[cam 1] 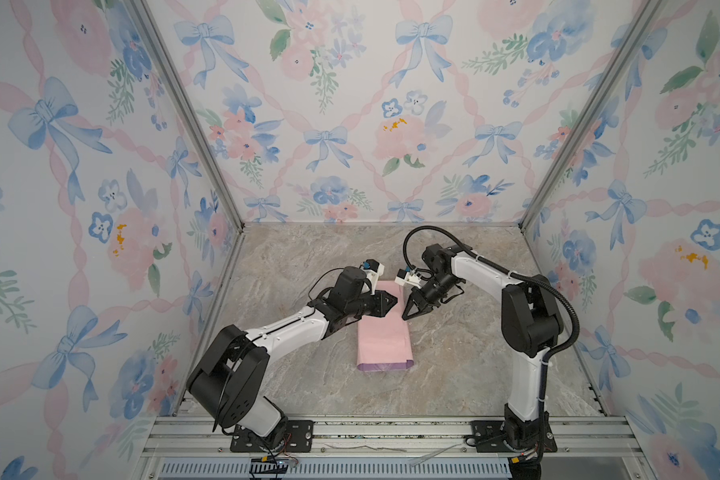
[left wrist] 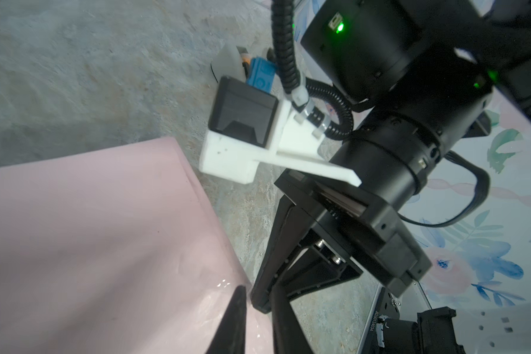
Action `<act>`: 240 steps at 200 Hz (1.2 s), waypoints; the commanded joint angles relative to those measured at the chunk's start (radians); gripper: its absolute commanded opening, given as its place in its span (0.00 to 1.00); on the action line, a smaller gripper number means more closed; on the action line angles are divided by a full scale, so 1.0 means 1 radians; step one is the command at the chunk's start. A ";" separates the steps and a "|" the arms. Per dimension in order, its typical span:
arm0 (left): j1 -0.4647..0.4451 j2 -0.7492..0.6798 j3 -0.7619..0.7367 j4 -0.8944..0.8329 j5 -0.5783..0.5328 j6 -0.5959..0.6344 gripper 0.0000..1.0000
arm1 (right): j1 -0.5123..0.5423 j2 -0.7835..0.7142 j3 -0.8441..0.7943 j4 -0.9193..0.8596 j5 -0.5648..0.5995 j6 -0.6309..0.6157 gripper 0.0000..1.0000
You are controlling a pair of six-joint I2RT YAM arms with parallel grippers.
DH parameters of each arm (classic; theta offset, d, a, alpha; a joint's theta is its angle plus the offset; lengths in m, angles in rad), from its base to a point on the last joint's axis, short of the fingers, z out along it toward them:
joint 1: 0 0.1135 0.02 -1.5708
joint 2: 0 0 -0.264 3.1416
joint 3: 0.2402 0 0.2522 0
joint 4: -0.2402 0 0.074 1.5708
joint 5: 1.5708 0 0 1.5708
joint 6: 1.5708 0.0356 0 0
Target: Wrap the gift box in paper
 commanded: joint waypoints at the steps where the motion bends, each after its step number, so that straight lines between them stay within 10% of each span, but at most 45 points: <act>1: 0.004 0.004 -0.008 -0.018 0.005 0.022 0.18 | -0.013 -0.031 0.003 -0.011 -0.018 0.000 0.00; 240: -0.029 0.198 0.095 0.026 0.029 0.034 0.15 | -0.010 0.043 0.034 -0.040 -0.011 0.000 0.00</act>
